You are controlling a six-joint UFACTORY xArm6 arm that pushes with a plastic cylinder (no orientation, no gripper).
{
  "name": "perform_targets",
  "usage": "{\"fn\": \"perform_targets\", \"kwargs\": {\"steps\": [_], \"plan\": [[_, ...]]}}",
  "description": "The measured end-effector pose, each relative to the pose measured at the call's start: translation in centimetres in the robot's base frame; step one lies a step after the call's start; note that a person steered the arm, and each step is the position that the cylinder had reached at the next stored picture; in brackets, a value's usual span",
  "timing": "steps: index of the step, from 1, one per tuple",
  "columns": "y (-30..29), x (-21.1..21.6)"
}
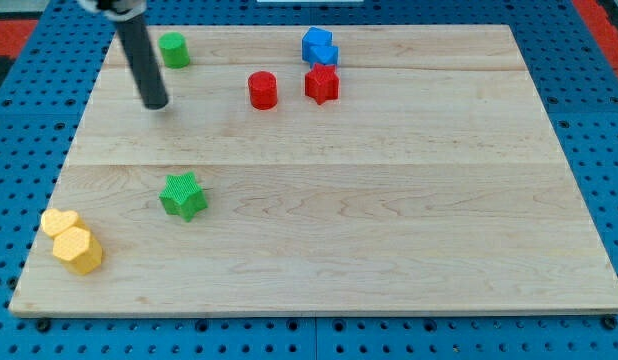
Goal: Slide the hexagon to the bottom right of the green circle
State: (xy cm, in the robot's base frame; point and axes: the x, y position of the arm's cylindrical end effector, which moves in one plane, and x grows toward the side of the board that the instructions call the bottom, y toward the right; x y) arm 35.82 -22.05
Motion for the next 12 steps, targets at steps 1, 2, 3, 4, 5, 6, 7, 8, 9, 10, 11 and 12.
{"fn": "perform_targets", "kwargs": {"steps": [1, 2, 3, 4, 5, 6, 7, 8, 9, 10, 11, 12], "plan": [[-6.7, 7.1], [-8.4, 13.8], [-7.3, 16.8], [-6.8, 21.7], [-2.7, 22.0], [3.3, 21.4], [8.7, 19.9], [6.4, 14.2], [5.5, 12.2], [10.8, 15.9], [13.3, 21.4], [6.9, 22.3]]}}
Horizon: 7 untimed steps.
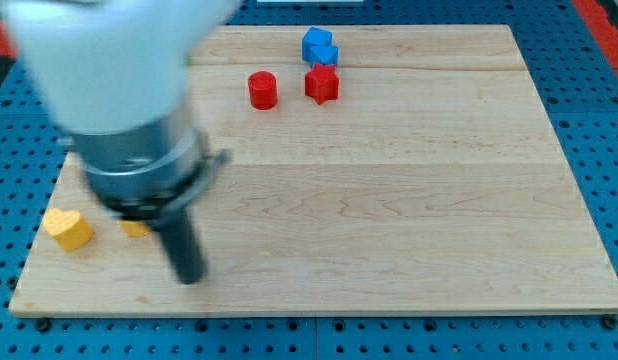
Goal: Slide the hexagon to the bottom right of the green circle
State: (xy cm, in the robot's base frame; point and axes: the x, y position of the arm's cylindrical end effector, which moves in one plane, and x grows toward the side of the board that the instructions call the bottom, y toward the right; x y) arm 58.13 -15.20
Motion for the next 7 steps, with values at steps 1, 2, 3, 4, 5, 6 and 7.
{"fn": "perform_targets", "kwargs": {"steps": [1, 2, 3, 4, 5, 6, 7], "plan": [[-5.2, -4.4], [-7.7, -11.1], [-7.9, -17.3], [-8.3, -13.1], [-6.0, -6.5], [-1.8, -11.8], [-3.4, -19.6]]}}
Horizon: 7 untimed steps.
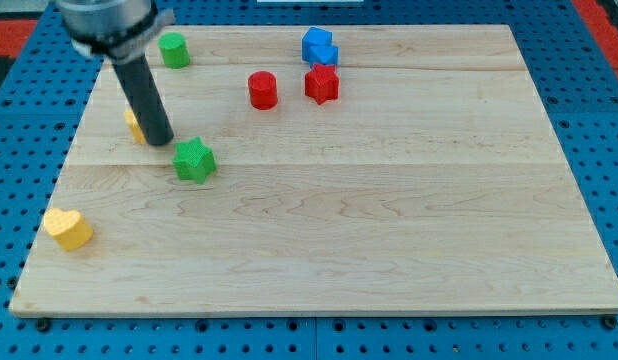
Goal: Slide the hexagon to the bottom right of the green circle
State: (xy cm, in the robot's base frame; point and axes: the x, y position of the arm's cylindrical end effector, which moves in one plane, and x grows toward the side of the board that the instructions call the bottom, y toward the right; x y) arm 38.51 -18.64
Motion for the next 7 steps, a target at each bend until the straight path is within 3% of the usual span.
{"fn": "perform_targets", "kwargs": {"steps": [1, 2, 3, 4, 5, 6, 7], "plan": [[0.0, -0.6], [0.1, 5.5], [-6.6, 3.1], [-4.5, -1.3], [-0.6, -2.4], [3.5, -7.0], [8.8, -8.4]]}}
